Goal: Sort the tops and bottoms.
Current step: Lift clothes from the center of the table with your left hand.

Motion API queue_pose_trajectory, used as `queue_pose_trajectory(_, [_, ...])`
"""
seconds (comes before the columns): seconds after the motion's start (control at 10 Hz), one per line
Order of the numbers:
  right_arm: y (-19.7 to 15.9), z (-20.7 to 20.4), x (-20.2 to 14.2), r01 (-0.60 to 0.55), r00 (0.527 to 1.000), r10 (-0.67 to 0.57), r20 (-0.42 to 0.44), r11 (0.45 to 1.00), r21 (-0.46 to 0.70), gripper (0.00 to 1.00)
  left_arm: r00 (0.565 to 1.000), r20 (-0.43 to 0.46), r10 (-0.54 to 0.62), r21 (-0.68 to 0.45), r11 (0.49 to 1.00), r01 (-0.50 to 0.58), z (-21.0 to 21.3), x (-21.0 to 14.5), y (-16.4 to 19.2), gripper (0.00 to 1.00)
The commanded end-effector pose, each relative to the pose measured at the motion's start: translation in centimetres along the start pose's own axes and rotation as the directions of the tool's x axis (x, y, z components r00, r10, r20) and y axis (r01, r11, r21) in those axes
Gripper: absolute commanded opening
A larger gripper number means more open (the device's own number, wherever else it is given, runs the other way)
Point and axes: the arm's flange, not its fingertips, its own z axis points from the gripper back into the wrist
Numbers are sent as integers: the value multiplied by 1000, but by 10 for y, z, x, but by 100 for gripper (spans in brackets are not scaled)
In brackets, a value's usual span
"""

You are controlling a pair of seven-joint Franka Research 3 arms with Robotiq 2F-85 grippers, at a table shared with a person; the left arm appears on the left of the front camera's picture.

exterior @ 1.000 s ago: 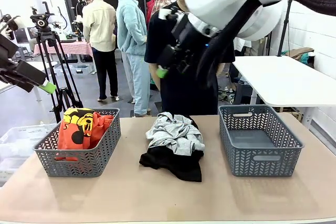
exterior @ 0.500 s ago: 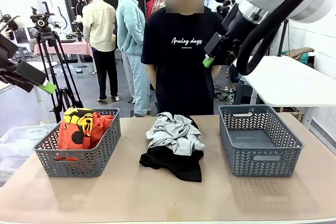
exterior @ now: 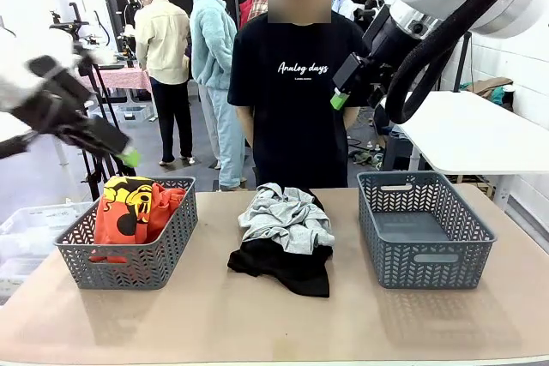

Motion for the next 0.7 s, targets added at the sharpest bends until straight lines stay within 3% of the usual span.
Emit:
queue_pose_trajectory(0.0, [-2,0,0,-8,1000,8,-4,1000,-1,100,994,-13,-107,20,994,107,-40,54,-19,100])
queue_pose_trajectory(0.3, [-2,0,0,-8,1000,8,-4,1000,-1,100,987,0,-159,60,985,159,-97,81,-35,100])
queue_pose_trajectory(0.4, [-2,0,0,-8,1000,8,-4,1000,-1,100,997,9,-77,58,995,77,-97,74,-23,100])
queue_pose_trajectory(0.5, [-2,0,0,-8,1000,8,-4,1000,-1,100,988,-17,-155,13,988,156,-89,74,-44,100])
queue_pose_trajectory(0.6, [-2,0,0,-8,1000,8,-4,1000,-1,100,988,-17,-155,13,988,156,-89,74,-44,100])
